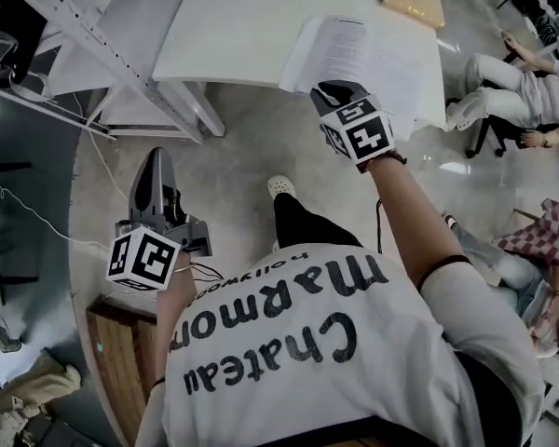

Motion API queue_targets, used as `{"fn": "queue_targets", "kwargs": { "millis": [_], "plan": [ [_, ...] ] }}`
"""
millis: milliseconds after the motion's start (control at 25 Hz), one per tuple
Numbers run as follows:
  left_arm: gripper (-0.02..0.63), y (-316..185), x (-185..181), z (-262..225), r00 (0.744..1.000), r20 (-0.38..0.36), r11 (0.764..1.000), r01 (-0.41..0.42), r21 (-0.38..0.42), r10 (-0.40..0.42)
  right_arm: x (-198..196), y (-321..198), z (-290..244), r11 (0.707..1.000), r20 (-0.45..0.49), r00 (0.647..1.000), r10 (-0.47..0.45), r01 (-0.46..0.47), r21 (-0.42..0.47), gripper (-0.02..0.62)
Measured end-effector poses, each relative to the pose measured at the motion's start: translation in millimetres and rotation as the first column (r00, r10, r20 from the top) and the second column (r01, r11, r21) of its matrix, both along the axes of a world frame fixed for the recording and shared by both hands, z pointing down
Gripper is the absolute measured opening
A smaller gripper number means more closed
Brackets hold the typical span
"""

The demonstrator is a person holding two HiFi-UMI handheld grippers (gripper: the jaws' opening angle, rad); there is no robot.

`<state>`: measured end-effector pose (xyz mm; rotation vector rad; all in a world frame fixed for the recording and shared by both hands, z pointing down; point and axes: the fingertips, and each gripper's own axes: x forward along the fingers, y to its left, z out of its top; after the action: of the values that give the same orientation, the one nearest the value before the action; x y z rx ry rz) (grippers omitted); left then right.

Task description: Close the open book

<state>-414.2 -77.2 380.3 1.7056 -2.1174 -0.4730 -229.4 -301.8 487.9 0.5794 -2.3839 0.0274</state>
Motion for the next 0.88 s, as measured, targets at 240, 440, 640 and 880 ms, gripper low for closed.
{"fn": "queue_targets", "kwargs": {
  "millis": [240,440,640,880],
  "plan": [
    [0.023,-14,-26,0,0.999,-0.013,0.999,0.039,0.000,-0.039,-41,-2,32,0.991,-0.148,0.980,-0.129,0.132,0.011,0.178],
    [0.023,-22,-38,4,0.997,-0.028,0.997,0.078,-0.001,-0.078,-55,-8,62,0.978,-0.327,0.931,-0.163,0.197,0.073,0.201],
    [0.023,-26,-46,15,0.993,-0.047,0.994,0.109,-0.016,-0.110,-55,-16,87,0.981,-0.432,0.895,-0.112,0.168,0.095,0.213],
    [0.023,-26,-46,28,0.991,-0.058,0.992,0.118,-0.035,-0.120,-51,-28,99,0.987,-0.466,0.884,-0.030,0.100,0.127,0.212]
  ]
}}
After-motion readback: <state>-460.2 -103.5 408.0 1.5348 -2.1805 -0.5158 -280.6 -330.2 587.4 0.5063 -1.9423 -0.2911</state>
